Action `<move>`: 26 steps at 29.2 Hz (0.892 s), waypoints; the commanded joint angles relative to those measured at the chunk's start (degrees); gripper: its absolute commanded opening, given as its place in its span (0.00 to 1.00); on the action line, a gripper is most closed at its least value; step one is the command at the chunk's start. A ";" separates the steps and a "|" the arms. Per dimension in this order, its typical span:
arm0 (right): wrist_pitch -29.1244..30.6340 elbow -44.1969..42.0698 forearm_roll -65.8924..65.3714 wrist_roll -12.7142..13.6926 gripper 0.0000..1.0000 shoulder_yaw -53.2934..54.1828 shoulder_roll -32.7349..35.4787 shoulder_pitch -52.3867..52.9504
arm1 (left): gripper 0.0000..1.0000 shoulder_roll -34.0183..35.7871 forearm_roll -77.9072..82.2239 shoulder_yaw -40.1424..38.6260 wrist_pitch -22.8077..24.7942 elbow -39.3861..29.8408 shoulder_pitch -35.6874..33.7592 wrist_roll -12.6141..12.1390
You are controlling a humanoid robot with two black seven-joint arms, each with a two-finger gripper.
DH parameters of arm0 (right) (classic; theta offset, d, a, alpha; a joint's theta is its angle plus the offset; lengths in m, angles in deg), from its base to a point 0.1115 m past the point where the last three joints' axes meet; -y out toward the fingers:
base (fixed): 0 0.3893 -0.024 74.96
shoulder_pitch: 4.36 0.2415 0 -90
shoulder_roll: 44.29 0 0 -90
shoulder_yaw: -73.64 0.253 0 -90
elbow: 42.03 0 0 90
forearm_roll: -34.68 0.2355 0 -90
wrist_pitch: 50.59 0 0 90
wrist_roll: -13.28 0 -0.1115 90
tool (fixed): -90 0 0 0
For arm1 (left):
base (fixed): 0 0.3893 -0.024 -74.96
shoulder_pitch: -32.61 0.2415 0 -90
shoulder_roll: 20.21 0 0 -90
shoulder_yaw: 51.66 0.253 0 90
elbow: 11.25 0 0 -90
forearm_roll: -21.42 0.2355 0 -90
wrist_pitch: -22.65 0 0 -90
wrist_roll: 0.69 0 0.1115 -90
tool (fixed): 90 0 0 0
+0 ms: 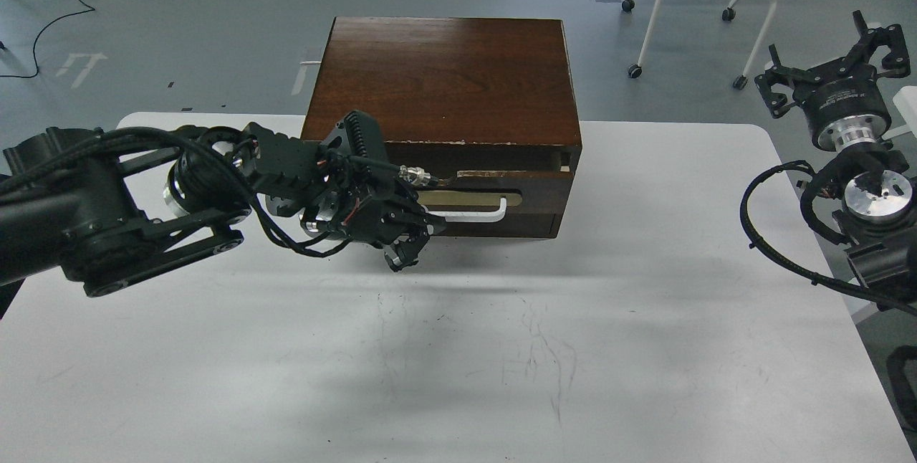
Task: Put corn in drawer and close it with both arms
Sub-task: 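Push the drawer front with the left gripper into the box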
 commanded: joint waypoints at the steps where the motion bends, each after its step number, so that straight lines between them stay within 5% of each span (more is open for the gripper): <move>1: 0.00 0.00 -0.08 0.04 1.00 -0.70 0.22 -0.22 | 0.00 0.16 -0.04 0.28 -0.03 0.35 -0.15 0.20; 26: 0.00 0.00 -0.08 0.04 1.00 -2.10 0.22 0.13 | 0.00 -0.20 -0.04 0.19 -0.03 6.68 -0.94 0.02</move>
